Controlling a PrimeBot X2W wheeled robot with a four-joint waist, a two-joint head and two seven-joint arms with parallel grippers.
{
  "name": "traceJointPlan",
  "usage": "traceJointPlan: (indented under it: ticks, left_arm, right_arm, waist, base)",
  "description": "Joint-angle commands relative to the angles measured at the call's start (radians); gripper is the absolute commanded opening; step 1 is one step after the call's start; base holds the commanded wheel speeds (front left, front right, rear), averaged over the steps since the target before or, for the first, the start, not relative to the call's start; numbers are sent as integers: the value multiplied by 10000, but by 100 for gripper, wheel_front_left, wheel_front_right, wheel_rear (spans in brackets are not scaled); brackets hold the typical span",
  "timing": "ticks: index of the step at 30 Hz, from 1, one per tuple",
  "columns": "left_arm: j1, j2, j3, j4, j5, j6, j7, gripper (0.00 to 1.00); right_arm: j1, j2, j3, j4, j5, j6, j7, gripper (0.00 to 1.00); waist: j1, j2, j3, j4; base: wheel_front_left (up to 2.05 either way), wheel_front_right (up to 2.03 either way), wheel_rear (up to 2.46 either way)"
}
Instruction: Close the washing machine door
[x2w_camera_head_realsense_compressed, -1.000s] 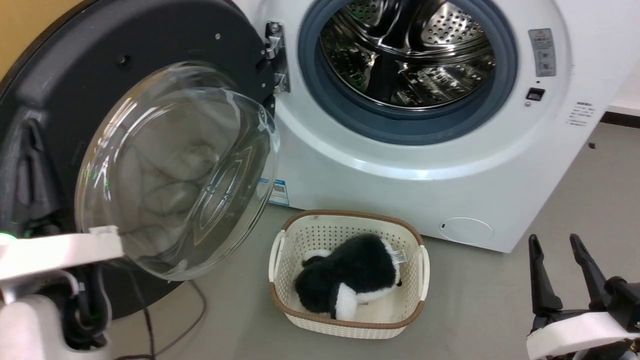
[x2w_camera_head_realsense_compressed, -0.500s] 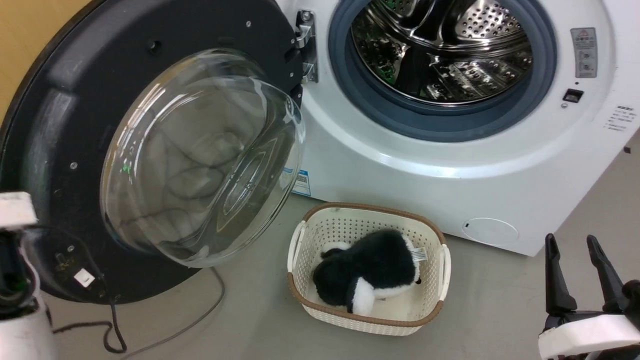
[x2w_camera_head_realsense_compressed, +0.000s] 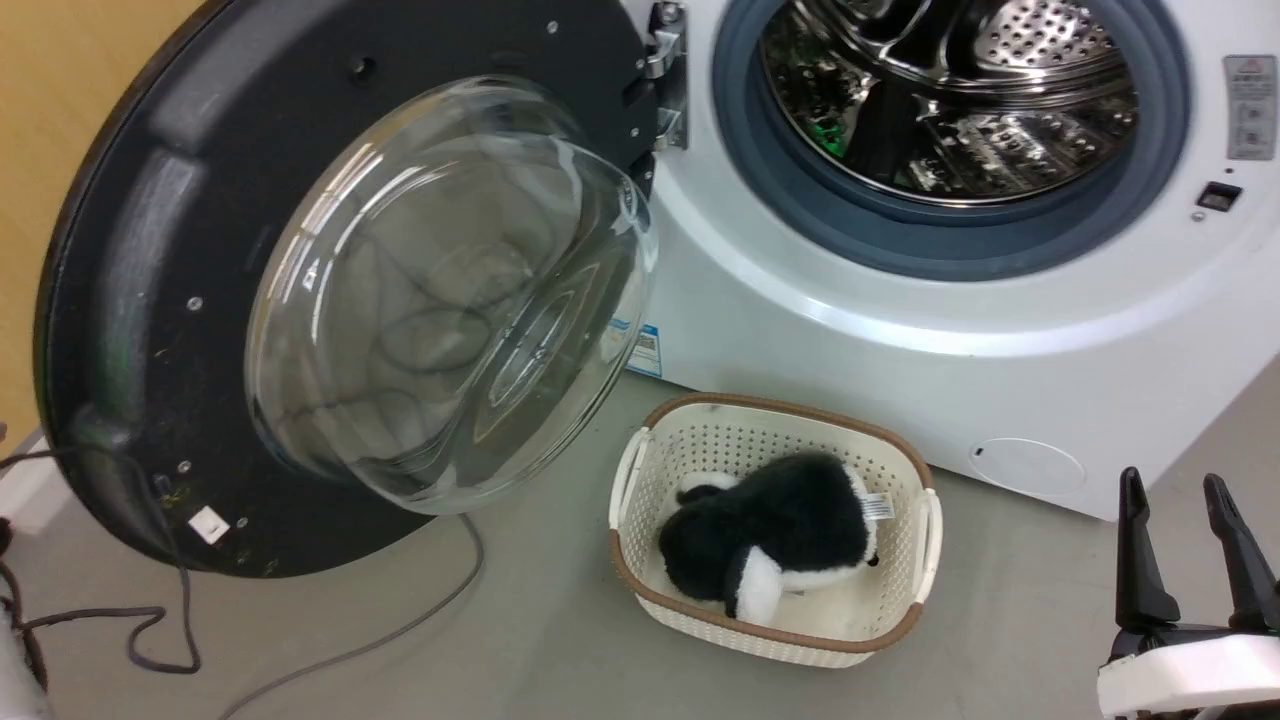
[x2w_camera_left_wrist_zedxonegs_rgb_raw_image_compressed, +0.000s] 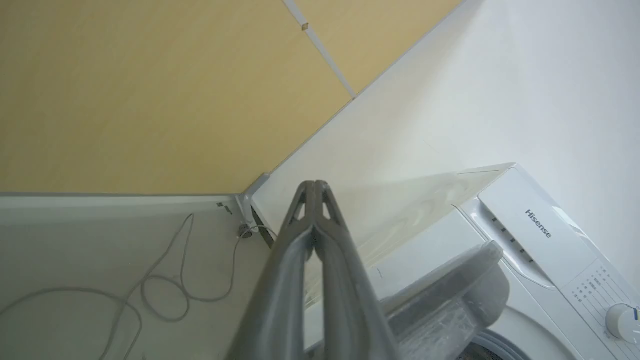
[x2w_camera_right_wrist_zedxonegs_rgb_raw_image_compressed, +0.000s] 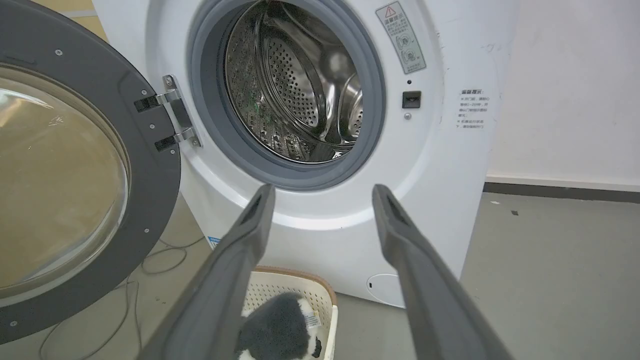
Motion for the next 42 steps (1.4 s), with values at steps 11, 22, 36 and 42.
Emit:
traceJointPlan:
  ticks: [11,22,36,42]
  left_arm:
    - [-61,531,-338,1655,-1460,-777,2104,0]
    - [1278,524,-1171,611,-3157,-1020,4152,0]
    - [3560,-700,-2790,-2537,-5251,-1153,5509,0]
    - [3897,-1183,-4098,-3704,-5267,-1153,5619,0]
  right_arm:
    - [-231,19,-308,43,182,6,-326,100]
    - [-197,22,-617,45,369,7,-556,100]
    - [-289,24,-944,95,553,8,-807,100]
    - [-371,24,-856,61,512,8,-807,100]
  waist:
    - [0,0,208,352]
    - [0,0,347,649]
    - [0,0,299,1301]
    - [0,0,310,937]
  base:
    - [0,0,0]
    - [0,0,0]
    - [0,0,0]
    - [0,0,0]
